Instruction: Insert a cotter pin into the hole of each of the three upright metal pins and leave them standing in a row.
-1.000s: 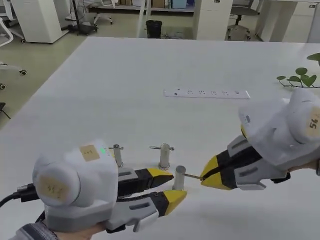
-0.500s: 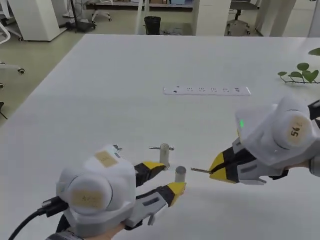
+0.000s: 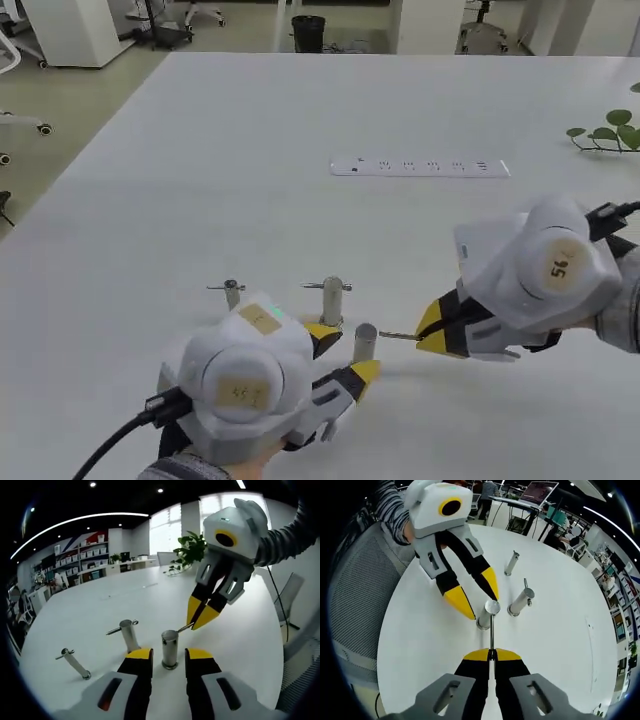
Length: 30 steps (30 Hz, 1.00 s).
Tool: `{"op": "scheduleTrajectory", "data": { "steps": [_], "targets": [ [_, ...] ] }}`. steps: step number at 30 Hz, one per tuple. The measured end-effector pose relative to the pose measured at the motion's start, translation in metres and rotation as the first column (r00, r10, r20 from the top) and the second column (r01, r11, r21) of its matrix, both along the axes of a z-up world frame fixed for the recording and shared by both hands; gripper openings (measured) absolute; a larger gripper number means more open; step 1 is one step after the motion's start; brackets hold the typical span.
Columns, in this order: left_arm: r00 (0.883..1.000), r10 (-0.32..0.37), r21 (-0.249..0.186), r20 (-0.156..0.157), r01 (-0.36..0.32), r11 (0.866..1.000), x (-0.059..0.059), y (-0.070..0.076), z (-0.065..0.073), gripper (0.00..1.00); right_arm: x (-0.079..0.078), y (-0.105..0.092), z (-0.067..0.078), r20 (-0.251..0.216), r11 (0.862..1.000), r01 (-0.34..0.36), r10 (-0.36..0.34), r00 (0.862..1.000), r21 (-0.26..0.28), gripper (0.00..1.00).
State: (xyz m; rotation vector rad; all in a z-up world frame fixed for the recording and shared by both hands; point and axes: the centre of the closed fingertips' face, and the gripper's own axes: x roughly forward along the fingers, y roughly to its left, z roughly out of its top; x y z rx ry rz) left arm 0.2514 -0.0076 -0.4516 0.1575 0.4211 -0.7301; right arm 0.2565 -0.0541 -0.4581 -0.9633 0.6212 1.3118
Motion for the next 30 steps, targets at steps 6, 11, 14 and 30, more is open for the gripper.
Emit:
{"op": "scheduleTrajectory", "data": {
  "steps": [6, 11, 14, 30],
  "targets": [
    [1.0, 0.013, -0.002, -0.024, -0.013, 1.0, 0.004, -0.005, -0.01, 0.2, -0.001, -0.001, -0.003, -0.011, 1.0, -0.004, 0.004, 1.0, -0.003, 0.0],
    [0.999, 0.024, -0.016, -0.038, -0.025, 1.0, 0.007, -0.009, -0.013, 0.18, 0.0, 0.0, -0.003, -0.012, 1.0, -0.003, 0.003, 1.0, -0.003, 0.0],
    [0.999, 0.03, -0.02, -0.045, -0.03, 0.999, 0.007, -0.01, -0.014, 0.16, -0.001, 0.001, -0.003, -0.013, 1.0, -0.005, 0.005, 1.0, -0.002, 0.0],
    [0.998, 0.029, -0.015, -0.058, -0.03, 0.999, 0.009, -0.011, -0.017, 0.1, -0.002, 0.005, 0.006, 0.017, 0.999, -0.051, 0.052, 0.999, -0.017, 0.0]
  ]
}}
